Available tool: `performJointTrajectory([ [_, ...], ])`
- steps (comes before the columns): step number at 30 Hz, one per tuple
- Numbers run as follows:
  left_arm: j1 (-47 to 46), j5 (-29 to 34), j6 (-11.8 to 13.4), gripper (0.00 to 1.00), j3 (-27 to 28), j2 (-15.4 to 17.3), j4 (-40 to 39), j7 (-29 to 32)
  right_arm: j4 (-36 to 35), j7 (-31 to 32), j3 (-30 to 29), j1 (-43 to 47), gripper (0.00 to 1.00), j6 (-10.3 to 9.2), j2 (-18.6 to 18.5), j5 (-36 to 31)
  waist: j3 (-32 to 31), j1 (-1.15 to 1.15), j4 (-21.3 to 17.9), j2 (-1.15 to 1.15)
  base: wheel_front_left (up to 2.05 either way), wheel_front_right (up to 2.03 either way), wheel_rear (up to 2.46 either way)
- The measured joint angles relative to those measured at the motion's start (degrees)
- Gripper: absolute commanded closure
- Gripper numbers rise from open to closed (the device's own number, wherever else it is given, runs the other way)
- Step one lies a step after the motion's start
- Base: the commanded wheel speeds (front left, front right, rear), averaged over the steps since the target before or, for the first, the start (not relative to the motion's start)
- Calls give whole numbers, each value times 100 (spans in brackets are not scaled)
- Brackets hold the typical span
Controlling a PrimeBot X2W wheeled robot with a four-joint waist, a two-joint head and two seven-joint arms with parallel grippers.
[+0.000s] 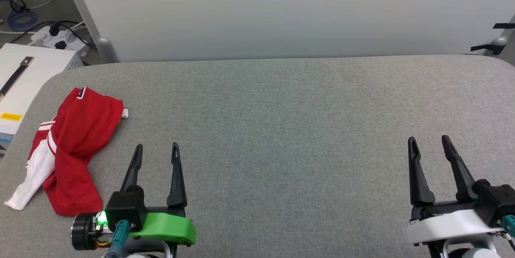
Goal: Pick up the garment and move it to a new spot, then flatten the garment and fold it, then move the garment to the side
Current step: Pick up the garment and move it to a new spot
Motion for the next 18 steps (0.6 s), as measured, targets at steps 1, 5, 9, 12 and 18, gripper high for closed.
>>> performJointTrajectory([
  [1, 0, -8, 14, 0, -5, 0, 1, -22, 0, -15, -1, 0, 0, 0, 0, 4, 4, 0, 1, 0, 0, 0, 0],
  [5, 3, -37, 45, 0, -25, 0, 8, -69, 0, -56, -16, 6, 0, 0, 0, 12, 7, 0, 1, 0, 0, 0, 0],
  [9, 3, -56, 62, 0, -41, 0, 9, -122, 0, -98, -25, 21, 0, 0, 0, 51, 19, 0, -1, 0, 0, 0, 0],
  [12, 4, -73, 100, 0, -56, 0, 9, -131, 0, -142, -32, 34, 0, 0, 0, 62, 16, 0, -4, 0, 0, 0, 0],
  [18, 9, -73, 149, 0, -89, 0, 13, -227, -1, -194, -37, 83, 0, 0, -1, 101, 21, 0, -2, 0, 0, 0, 0],
])
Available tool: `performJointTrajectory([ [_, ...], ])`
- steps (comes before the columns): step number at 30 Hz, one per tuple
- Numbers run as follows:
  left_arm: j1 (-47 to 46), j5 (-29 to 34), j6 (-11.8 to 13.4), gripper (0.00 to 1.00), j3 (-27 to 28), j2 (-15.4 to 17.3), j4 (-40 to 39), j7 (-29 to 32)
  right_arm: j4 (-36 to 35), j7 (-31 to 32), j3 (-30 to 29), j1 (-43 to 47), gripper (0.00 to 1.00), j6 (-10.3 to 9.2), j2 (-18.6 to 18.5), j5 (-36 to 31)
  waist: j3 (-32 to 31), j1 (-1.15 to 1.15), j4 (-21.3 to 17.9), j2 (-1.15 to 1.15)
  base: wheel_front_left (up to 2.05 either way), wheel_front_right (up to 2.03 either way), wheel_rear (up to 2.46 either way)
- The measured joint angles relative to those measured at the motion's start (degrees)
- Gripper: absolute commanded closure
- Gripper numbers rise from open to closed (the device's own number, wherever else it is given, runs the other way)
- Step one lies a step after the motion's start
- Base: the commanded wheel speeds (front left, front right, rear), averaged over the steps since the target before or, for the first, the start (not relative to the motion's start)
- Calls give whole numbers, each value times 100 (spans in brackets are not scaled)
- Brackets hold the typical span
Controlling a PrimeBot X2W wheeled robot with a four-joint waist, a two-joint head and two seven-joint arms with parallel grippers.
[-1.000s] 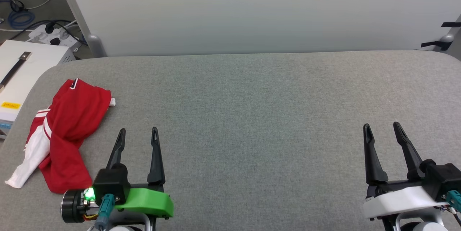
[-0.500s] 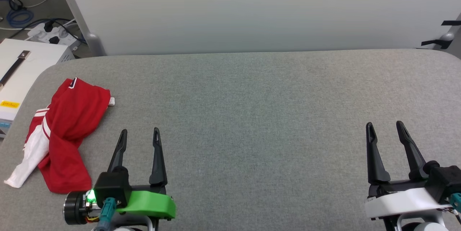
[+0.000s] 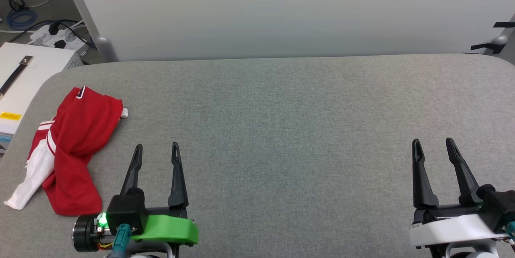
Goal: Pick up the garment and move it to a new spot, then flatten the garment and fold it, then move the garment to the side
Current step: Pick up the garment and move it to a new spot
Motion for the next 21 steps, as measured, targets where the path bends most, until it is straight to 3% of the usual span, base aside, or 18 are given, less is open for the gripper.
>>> performJointTrajectory([
  [21, -7, -16, 18, 0, 54, -3, 19, -2, -14, -11, 7, 3, 0, 0, -1, 2, 105, 0, 390, 0, 0, 0, 0],
])
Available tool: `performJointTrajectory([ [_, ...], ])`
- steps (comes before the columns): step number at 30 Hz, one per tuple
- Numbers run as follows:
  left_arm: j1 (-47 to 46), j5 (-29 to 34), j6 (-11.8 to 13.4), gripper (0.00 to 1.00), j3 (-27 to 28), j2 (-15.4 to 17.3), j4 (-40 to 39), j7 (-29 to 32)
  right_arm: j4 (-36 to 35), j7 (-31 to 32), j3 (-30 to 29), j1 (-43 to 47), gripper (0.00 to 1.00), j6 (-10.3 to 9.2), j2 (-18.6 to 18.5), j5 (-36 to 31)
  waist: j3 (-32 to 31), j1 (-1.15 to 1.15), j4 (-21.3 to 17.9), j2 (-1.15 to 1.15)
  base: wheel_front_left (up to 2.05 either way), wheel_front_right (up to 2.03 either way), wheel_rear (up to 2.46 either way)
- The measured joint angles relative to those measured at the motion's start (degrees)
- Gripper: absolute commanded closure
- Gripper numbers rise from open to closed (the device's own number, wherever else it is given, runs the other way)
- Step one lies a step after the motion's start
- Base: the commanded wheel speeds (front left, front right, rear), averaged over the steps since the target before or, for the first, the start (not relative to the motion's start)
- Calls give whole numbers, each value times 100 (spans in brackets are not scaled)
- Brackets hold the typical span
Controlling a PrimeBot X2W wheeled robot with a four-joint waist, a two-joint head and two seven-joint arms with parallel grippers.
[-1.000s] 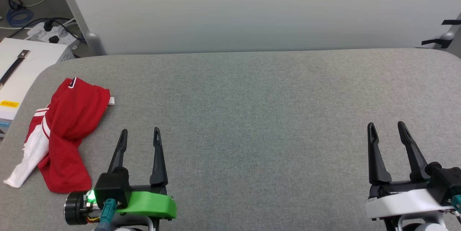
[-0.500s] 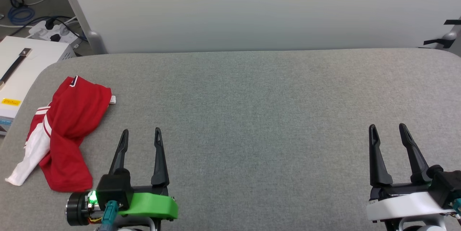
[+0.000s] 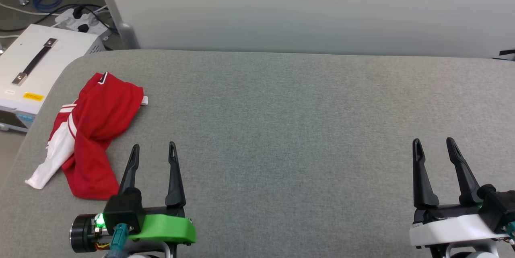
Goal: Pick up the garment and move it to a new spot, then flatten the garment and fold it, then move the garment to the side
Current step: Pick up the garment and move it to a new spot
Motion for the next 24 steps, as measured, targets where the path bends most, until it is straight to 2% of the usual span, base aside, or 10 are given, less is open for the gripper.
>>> performJointTrajectory([
  [11, -9, -43, 9, 0, 66, -3, -4, 0, -27, -19, 14, 1, 0, 0, 0, -22, 63, 0, 597, 0, 0, 0, 0],
  [24, -20, -99, 30, 0, 165, -7, -16, 0, -55, -19, 62, 3, 0, 0, 0, -63, 105, 0, 1551, 0, 0, 0, 0],
])
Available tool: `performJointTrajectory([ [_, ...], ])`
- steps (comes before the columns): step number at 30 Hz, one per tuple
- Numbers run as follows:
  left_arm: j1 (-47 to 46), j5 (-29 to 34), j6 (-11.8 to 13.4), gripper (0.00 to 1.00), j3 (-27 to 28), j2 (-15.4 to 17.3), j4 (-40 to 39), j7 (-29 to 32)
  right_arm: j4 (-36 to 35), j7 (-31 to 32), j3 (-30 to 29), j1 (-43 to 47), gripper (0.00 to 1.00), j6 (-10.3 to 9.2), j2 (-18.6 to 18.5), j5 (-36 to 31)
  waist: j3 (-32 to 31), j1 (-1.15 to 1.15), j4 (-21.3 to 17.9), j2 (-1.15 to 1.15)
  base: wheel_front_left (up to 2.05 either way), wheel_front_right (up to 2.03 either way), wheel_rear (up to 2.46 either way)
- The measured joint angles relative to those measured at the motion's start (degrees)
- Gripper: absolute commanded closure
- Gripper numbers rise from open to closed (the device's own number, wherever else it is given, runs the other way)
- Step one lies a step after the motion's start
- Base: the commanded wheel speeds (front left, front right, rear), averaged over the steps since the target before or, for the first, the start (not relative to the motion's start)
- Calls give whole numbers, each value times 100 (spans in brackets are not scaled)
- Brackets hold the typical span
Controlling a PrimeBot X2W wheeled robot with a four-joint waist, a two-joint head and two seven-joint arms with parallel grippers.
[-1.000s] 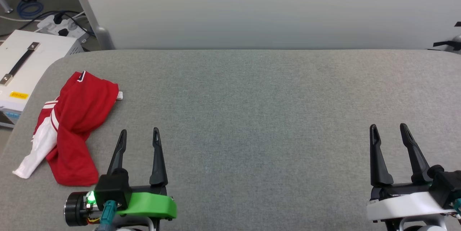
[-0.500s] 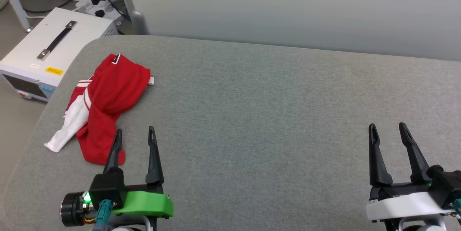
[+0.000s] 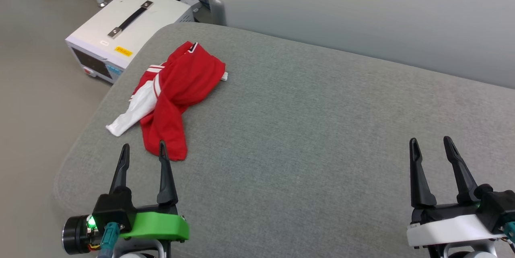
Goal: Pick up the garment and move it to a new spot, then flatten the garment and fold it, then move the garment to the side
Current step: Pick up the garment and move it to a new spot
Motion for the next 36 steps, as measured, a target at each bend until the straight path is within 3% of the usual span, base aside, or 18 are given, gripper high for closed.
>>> performJointTrajectory([
  [15, 2, -147, 13, 0, 56, 0, -14, 0, -32, -1, 23, -2, 0, 0, 1, -92, 112, 0, 1077, 0, 0, 0, 0],
  [23, -34, -299, -16, 0, 183, 0, -22, 0, -30, -1, 83, -20, 0, 0, 1, -96, 197, 0, 1210, 0, 0, 0, 0],
  [28, -419, -326, -324, 0, 432, -1, -10, 0, -41, -1, 109, -81, 0, 0, 1, -158, 244, 0, 1044, 0, 0, 0, 0],
  [36, -2099, -456, -1161, 0, 1370, 122, 311, 0, -254, 0, 152, -362, 0, 0, 2, -455, 569, 0, 699, 0, 0, 0, 0],
])
